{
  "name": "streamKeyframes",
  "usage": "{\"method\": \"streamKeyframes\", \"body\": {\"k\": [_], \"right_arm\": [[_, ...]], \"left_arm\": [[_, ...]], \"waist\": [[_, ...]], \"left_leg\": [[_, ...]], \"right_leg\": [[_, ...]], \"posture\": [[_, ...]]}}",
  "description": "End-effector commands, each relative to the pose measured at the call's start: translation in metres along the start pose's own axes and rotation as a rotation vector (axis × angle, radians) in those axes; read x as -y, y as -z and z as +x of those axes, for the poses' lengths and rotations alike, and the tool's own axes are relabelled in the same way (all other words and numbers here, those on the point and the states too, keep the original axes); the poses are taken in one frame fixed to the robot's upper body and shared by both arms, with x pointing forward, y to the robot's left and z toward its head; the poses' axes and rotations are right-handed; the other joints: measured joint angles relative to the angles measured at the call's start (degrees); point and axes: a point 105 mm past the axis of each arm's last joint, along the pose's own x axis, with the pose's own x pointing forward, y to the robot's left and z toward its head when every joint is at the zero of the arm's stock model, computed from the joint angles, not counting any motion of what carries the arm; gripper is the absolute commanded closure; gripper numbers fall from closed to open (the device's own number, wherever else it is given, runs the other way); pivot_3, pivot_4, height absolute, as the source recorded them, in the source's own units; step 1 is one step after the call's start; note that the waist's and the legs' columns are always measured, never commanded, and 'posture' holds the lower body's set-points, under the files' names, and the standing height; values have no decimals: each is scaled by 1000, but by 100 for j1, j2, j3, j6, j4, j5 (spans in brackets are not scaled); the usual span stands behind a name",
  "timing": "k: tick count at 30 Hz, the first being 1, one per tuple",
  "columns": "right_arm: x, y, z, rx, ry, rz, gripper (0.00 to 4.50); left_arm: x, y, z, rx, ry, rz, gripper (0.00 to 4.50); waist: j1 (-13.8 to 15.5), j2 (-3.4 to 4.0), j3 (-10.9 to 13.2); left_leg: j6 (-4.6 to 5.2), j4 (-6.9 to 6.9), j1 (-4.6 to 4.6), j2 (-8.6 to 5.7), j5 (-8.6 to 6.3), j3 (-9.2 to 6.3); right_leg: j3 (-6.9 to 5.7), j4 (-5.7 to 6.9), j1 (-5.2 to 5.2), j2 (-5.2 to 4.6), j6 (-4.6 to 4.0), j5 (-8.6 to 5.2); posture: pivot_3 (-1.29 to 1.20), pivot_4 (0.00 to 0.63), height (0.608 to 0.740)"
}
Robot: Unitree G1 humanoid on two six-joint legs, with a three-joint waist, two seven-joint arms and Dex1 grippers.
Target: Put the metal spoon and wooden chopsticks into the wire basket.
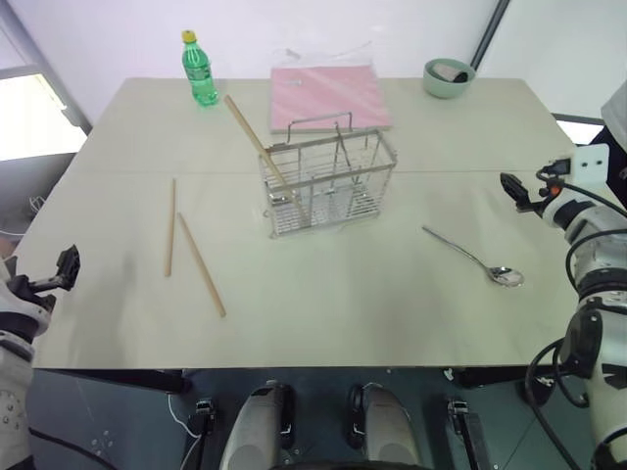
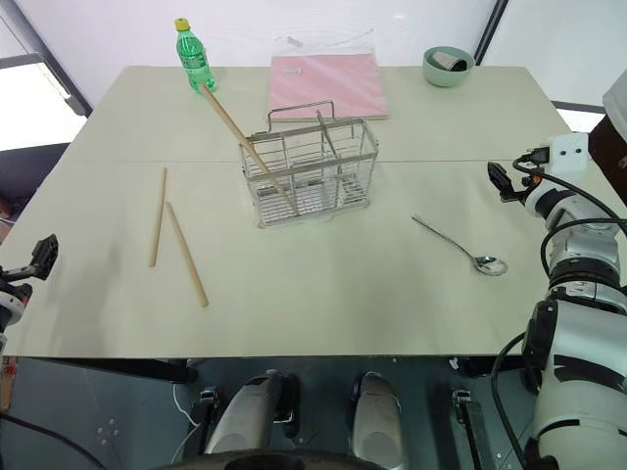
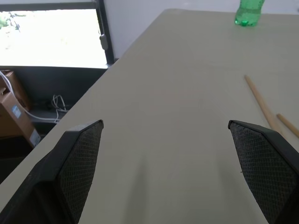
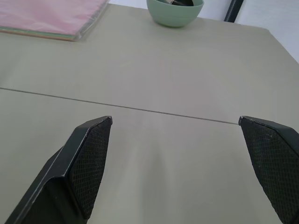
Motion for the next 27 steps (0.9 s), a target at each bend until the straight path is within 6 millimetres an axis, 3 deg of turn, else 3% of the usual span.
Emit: {"method": "streamKeyframes", "body": {"k": [1, 11, 19, 22, 27], "right_arm": [[9, -22, -2, 66, 21, -22, 52], [9, -26, -4, 71, -1, -56, 52], [4, -39, -3, 81, -63, -102, 52], [-5, -47, -3, 71, -156, -147, 52], [-26, -55, -8, -22, -393, -224, 52]], "left_arm": [[6, -13, 1, 47, 20, 15, 0], [12, -19, 11, 51, 51, 23, 0], [29, -26, 22, 53, 134, 30, 0], [56, -38, 26, 54, 272, 32, 0], [138, -65, 14, 19, 710, 42, 0]], "waist": [[-10, 0, 0], [-3, 0, 0], [-5, 0, 1], [2, 1, 1], [8, 2, 4]], "left_leg": [[0, 0, 0, 0, 0, 0], [0, 0, 0, 1, 0, 1], [0, 0, 0, 1, 1, 1], [0, 0, 0, 1, 1, 1], [-1, 0, -2, 0, 2, 1]], "right_leg": [[0, 0, 0, 0, 0, 0], [0, 0, 0, 3, 0, 0], [1, 1, -1, 4, 0, 0], [0, 1, 0, 4, 1, 0], [1, 0, 0, 4, 1, 0]], "posture": [[0, 150, 686], [0, 150, 686], [0, 150, 686], [0, 150, 686], [0, 150, 686]]}}
